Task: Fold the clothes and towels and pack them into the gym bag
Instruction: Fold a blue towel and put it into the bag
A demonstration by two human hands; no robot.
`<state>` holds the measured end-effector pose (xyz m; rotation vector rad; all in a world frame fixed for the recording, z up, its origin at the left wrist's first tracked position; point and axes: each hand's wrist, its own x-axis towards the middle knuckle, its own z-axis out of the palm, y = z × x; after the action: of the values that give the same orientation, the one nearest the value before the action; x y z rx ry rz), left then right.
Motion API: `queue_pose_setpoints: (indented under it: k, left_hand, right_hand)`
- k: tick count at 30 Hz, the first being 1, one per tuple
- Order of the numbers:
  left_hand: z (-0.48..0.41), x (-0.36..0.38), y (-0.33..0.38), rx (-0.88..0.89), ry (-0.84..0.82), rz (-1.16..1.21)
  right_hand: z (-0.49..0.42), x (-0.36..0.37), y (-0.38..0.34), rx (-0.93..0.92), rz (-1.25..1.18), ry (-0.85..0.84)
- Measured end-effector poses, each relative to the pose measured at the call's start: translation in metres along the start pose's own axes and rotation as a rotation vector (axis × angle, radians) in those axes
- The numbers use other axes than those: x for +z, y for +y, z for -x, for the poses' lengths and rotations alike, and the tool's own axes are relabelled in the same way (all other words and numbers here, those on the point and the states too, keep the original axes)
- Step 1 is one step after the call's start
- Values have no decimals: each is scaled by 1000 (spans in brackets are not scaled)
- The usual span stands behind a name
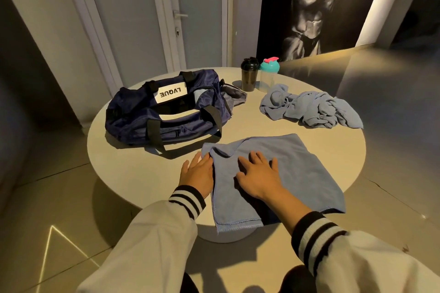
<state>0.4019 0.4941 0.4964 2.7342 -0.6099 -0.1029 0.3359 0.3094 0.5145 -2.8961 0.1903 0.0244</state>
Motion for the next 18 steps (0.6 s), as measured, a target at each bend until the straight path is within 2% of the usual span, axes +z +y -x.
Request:
queue_pose_setpoints:
  k: [2,5,9,12,18]
  left_hand:
    - [4,-6,4,-20,73,153]
    - [11,-8,-3,-65,184,468]
    - [21,-1,-11,48,158,252]
    - [21,-1,-9,40,163,236]
    - [18,3,-12,35,163,226]
  right_hand:
    - [1,3,-11,-103,-57,111]
    - [1,10,-20,-155,-133,109]
    - [-9,9,-31,-60,-72,78]
    - [-23,3,-46,-54,-32,45]
    - [-46,-7,-64,-115,-382,5]
